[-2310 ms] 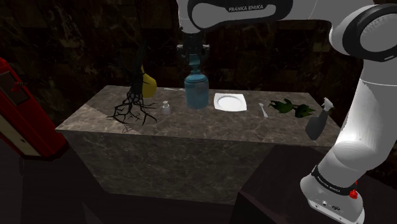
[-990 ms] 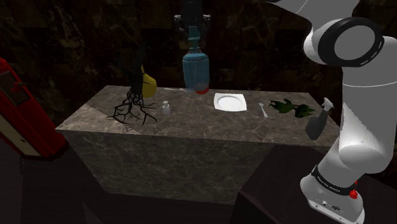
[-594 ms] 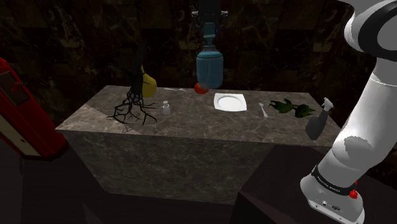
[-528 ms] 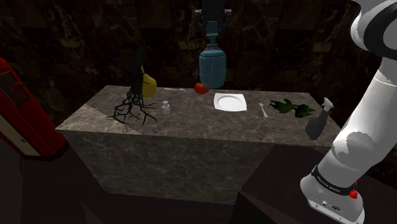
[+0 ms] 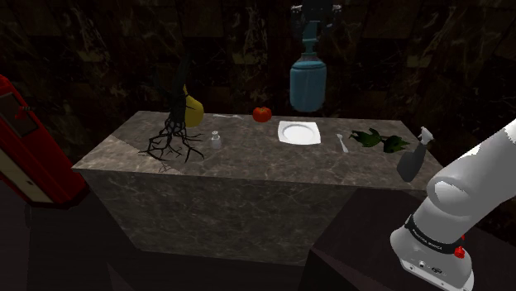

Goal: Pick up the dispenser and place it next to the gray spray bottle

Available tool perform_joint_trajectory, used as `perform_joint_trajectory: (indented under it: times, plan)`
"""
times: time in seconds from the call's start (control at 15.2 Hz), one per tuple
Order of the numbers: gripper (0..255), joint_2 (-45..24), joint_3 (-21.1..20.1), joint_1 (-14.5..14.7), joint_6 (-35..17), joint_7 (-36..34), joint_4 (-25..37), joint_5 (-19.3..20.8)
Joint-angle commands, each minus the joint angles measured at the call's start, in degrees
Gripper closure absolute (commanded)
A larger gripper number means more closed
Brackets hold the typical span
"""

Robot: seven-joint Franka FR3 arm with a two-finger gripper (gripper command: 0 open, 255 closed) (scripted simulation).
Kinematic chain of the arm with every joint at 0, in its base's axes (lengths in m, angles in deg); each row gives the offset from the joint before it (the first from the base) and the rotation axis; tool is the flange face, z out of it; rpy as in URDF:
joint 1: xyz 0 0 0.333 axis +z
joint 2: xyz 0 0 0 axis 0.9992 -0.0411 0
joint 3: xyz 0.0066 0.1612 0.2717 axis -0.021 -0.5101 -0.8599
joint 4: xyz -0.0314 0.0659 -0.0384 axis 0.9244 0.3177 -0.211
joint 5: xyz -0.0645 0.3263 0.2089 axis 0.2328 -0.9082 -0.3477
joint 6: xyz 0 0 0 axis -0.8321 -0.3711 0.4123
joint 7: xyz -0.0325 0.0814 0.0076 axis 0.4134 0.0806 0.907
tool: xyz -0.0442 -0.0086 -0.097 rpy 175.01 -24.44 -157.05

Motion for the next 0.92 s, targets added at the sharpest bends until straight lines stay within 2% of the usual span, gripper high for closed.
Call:
perform_joint_trajectory:
  times: [0.0,0.4,0.86]
  plan:
    - [255,3.69,2.19,-0.54,-0.25,2.81,-3.19,-1.43]
    - [255,12.72,9.17,-1.54,0.24,11.1,-10.32,-3.33]
    - [255,20.43,17.07,-2.62,2.04,20.35,-15.15,-2.78]
